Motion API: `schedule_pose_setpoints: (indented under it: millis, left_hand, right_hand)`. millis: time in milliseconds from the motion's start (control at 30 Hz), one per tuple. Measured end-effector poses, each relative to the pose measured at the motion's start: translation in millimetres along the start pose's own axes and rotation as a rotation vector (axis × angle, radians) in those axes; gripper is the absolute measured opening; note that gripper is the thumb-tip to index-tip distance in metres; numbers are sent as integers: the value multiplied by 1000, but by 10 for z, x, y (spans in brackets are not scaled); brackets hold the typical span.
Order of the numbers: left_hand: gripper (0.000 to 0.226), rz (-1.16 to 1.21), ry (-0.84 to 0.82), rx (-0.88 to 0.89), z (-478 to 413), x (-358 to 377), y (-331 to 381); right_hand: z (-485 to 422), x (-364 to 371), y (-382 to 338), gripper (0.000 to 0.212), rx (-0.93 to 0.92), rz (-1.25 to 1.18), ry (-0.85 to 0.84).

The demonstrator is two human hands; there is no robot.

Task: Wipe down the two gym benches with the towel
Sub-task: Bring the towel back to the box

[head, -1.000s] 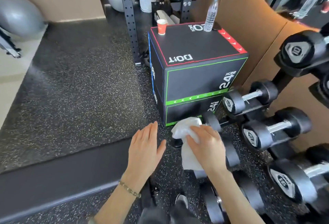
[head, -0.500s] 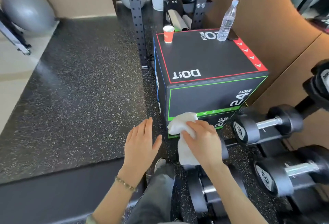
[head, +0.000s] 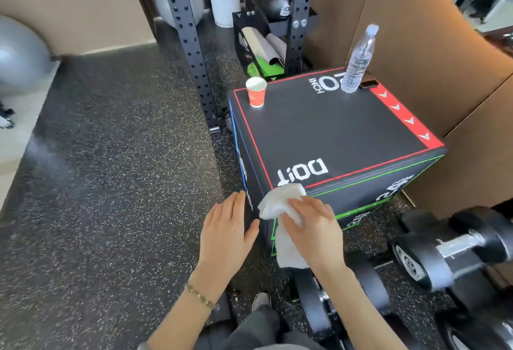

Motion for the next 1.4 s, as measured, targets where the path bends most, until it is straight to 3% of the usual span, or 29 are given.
schedule_pose_setpoints:
  millis: [267, 633, 767, 1100, 1400]
  left_hand:
    - [56, 55, 13, -47, -499, 209, -4]
    - [60, 53, -53, -38, -1236, 543, -399]
    - [59, 84, -72, 55, -1793, 712, -664]
    - [60, 85, -137, 495, -3198, 962, -1264]
    - [56, 162, -159, 795, -3573, 1196, -894]
  right_hand:
    - [-478, 262, 131, 31, -51, -37, 11]
    - [-1086, 862, 220, 22, -12, -25, -16]
    - [-1435, 1252, 194, 25, 37, -2, 38]
    - [-2239, 1872, 35, 30, 398, 192, 256]
    - [-2163, 1726, 164, 27, 653, 304, 455]
Point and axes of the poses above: each hand's wrist, its own z-axis away from the middle knuckle, its own x-axis out of the palm, y = z × x, the point moved 8 cm from there along -z, towards the middle knuckle, and after that the axes turned 9 degrees about -z, right-handed, at the moved point
